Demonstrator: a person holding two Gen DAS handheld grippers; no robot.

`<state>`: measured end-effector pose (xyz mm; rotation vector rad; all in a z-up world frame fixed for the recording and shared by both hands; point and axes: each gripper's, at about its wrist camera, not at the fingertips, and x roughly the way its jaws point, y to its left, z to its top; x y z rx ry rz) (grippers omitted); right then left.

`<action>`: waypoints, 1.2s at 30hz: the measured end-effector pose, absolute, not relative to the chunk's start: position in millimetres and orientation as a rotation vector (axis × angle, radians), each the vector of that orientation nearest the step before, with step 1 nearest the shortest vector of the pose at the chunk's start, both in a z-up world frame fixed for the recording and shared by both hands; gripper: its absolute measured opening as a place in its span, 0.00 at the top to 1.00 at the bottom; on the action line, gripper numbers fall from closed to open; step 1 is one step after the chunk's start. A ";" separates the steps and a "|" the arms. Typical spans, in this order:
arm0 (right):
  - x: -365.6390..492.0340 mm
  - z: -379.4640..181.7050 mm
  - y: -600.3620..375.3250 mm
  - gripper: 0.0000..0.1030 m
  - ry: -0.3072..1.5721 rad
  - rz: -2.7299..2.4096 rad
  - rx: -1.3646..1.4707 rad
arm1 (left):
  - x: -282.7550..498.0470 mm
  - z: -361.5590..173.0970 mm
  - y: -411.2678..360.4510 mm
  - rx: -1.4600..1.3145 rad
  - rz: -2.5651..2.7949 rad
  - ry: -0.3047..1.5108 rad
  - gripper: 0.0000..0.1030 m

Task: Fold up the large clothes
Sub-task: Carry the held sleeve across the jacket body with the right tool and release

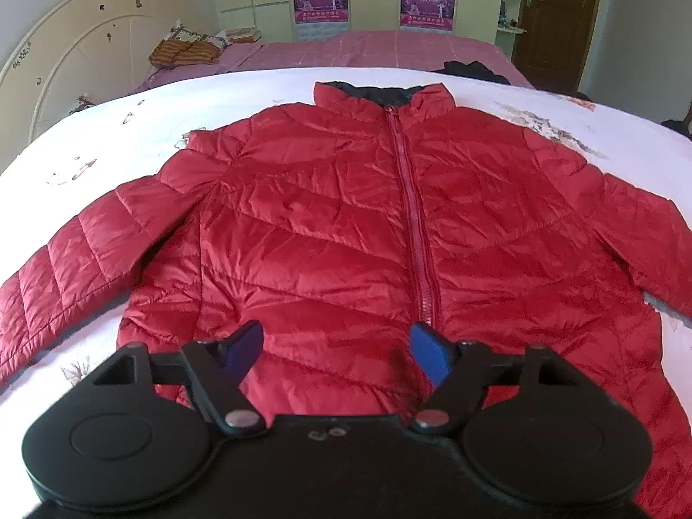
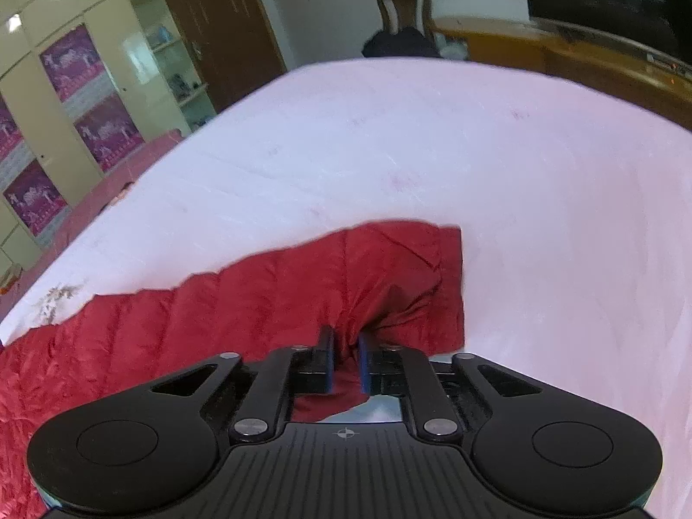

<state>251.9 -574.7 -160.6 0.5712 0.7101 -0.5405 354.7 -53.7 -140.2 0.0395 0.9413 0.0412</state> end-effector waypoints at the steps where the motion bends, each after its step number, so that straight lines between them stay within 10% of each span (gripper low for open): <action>1: 254.2 -154.0 -569.4 0.92 0.688 -0.526 0.545 | 355.4 -139.4 -51.8 0.040 0.045 0.941 0.29; 16: 338.1 -77.8 -374.4 0.94 0.554 -0.012 0.316 | 346.2 -114.7 32.1 -0.066 0.100 0.852 0.29; 29: 365.9 -123.6 -154.1 0.93 0.742 0.381 0.213 | 348.8 -111.0 108.6 -0.094 0.124 0.832 0.29; 36: 380.5 -127.4 -122.3 0.93 0.792 0.454 0.209 | 360.2 -110.0 99.9 -0.078 0.051 0.807 0.13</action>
